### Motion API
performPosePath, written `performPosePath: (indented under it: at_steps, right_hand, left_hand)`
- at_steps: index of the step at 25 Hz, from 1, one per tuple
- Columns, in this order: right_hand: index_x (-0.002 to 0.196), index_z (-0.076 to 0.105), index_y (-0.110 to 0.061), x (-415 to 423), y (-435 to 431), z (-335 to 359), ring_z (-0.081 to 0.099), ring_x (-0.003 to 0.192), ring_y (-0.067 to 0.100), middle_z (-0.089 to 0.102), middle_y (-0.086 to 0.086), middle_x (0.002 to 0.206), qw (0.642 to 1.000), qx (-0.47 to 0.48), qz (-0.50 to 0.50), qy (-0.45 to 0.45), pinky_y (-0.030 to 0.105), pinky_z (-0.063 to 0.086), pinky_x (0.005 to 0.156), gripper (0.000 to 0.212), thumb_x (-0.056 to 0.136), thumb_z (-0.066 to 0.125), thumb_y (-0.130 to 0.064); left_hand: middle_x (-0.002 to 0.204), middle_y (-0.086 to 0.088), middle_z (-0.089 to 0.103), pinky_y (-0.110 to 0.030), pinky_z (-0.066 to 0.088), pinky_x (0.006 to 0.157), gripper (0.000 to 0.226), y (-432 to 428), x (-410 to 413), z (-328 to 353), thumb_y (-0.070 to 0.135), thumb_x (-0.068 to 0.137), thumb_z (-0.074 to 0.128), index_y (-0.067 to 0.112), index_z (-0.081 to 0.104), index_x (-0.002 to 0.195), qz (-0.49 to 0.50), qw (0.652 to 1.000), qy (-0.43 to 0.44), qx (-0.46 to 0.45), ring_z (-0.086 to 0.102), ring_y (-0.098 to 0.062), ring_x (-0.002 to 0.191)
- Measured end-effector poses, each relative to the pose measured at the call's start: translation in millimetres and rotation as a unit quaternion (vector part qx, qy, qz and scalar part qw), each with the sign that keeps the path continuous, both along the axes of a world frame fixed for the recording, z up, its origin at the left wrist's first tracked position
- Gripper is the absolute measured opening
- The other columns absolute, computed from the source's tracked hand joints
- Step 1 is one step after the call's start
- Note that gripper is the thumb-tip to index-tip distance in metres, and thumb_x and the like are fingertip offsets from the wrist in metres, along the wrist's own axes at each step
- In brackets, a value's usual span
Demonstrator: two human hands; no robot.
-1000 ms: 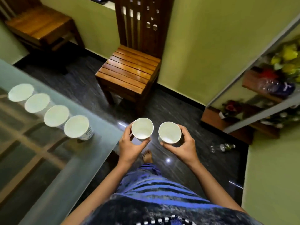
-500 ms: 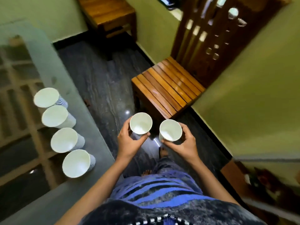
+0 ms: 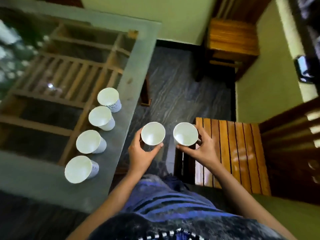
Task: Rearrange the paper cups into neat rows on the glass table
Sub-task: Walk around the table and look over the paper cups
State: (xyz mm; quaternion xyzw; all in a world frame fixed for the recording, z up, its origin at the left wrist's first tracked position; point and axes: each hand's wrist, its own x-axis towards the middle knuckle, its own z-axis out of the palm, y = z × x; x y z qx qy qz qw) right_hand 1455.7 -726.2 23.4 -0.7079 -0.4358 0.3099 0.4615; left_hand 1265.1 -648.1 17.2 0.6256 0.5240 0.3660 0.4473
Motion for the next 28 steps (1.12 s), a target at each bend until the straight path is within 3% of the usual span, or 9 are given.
performPosePath:
  at_steps: [3, 5, 7, 9, 16, 20, 24, 28]
  right_hand:
    - [0.108, 0.047, -0.042, 18, 41, -1, 0.054, 0.097, -0.009, 0.056, -0.025, 0.106, 0.998, 0.008, 0.064, -0.021, 0.006, 0.045, 0.077, 0.066, 0.059, 0.087, -0.025]
    - [0.106, 0.047, -0.044, 24, 73, -5, 0.056, 0.099, -0.005, 0.057, -0.023, 0.107, 0.995, 0.003, 0.103, -0.008, 0.013, 0.048, 0.081, 0.065, 0.058, 0.086, -0.027]
    - [0.106, 0.048, -0.045, 28, 107, -8, 0.057, 0.100, -0.002, 0.058, -0.024, 0.107, 0.991, 0.006, 0.137, -0.003, 0.016, 0.049, 0.083, 0.065, 0.058, 0.087, -0.028]
    - [0.106, 0.048, -0.049, 34, 139, -10, 0.056, 0.098, -0.006, 0.057, -0.029, 0.105, 0.988, 0.016, 0.154, -0.009, 0.011, 0.047, 0.080, 0.064, 0.057, 0.086, -0.031]
    - [0.105, 0.050, -0.046, 68, 267, 1, 0.058, 0.099, 0.002, 0.059, -0.020, 0.108, 0.986, 0.031, 0.165, -0.002, 0.013, 0.049, 0.079, 0.064, 0.056, 0.087, -0.029]
    - [0.105, 0.050, -0.042, 65, 324, -1, 0.058, 0.098, -0.001, 0.059, -0.019, 0.107, 0.977, 0.021, 0.211, 0.013, 0.012, 0.050, 0.077, 0.064, 0.056, 0.088, -0.025]
    - [0.110, 0.049, -0.033, 63, 380, -8, 0.058, 0.099, 0.005, 0.059, -0.012, 0.109, 0.949, -0.003, 0.315, 0.008, 0.012, 0.050, 0.078, 0.068, 0.056, 0.088, -0.024]
    - [0.107, 0.047, -0.043, 69, 436, -10, 0.056, 0.103, -0.001, 0.056, -0.017, 0.110, 0.896, -0.027, 0.442, 0.003, 0.009, 0.048, 0.081, 0.068, 0.056, 0.087, -0.023]
  left_hand:
    - [0.116, 0.002, 0.060, -0.040, 0.049, 0.092, 0.067, 14, 12, -3, 0.024, 0.060, 0.084, 0.014, 0.053, 0.119, 0.056, 0.998, -0.006, -0.014, 0.056, -0.013, 0.109]
    - [0.117, 0.000, 0.060, -0.041, 0.048, 0.093, 0.068, 31, 18, -7, 0.026, 0.061, 0.084, 0.014, 0.052, 0.120, 0.084, 0.996, -0.002, -0.016, 0.055, -0.015, 0.112]
    - [0.115, 0.004, 0.060, -0.034, 0.048, 0.092, 0.066, 55, 26, -8, 0.025, 0.061, 0.084, 0.017, 0.052, 0.118, 0.108, 0.994, -0.003, -0.007, 0.055, -0.011, 0.110]
    - [0.112, 0.009, 0.059, -0.026, 0.047, 0.088, 0.064, 83, 38, -8, 0.022, 0.061, 0.084, 0.020, 0.052, 0.116, 0.128, 0.992, -0.007, 0.012, 0.055, -0.007, 0.107]
    - [0.115, 0.009, 0.056, -0.014, 0.041, 0.088, 0.067, 198, 71, 1, 0.022, 0.061, 0.084, 0.015, 0.052, 0.120, 0.173, 0.984, -0.002, 0.029, 0.052, -0.007, 0.108]
    - [0.119, 0.009, 0.055, -0.018, 0.041, 0.092, 0.069, 226, 75, 0, 0.021, 0.062, 0.084, 0.014, 0.051, 0.122, 0.216, 0.976, 0.003, 0.020, 0.051, -0.006, 0.112]
    - [0.127, 0.002, 0.055, -0.024, 0.039, 0.098, 0.071, 245, 81, -4, 0.024, 0.064, 0.082, 0.016, 0.049, 0.126, 0.295, 0.955, 0.023, 0.011, 0.048, -0.007, 0.117]
    - [0.129, 0.005, 0.052, -0.023, 0.032, 0.101, 0.072, 260, 100, -5, 0.021, 0.064, 0.082, 0.020, 0.046, 0.126, 0.417, 0.909, 0.021, -0.016, 0.043, -0.007, 0.121]
